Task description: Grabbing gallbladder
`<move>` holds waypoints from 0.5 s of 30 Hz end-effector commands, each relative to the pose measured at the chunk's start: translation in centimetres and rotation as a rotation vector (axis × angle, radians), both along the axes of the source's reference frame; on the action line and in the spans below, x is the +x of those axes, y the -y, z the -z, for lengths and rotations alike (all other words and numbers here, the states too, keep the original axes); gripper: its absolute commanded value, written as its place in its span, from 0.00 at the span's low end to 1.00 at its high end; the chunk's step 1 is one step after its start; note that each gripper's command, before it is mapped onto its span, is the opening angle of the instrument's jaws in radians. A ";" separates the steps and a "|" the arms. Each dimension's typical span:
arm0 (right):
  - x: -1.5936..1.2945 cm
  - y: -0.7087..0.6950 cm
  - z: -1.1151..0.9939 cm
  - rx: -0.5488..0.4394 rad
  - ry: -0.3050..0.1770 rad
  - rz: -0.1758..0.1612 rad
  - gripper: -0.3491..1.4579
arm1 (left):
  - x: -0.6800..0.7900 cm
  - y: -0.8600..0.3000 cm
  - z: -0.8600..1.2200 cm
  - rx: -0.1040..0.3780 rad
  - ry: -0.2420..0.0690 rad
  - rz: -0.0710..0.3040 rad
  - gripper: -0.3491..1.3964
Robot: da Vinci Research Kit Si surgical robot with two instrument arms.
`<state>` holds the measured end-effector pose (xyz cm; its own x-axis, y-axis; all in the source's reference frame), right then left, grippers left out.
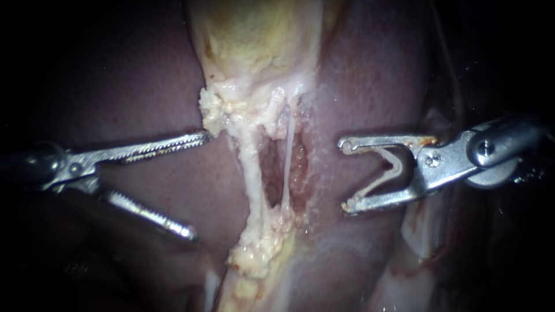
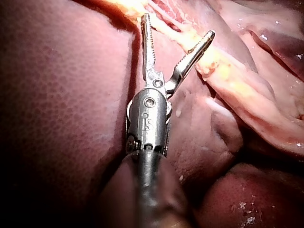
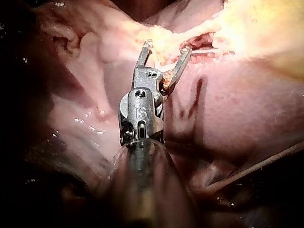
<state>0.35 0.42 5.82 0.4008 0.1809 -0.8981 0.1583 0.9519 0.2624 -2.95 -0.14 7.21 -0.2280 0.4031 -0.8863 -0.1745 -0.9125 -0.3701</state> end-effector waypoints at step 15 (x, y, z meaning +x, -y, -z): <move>0.00 0.00 0.00 0.000 0.000 0.000 0.47 | 0.10 -0.58 0.06 0.196 -0.084 0.229 0.70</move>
<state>0.36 0.41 5.81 0.4003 0.1805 -0.8984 0.1593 0.9518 0.2621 -2.86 0.47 7.15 -0.1735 0.6230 -0.7628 -0.4087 -0.7502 -0.5198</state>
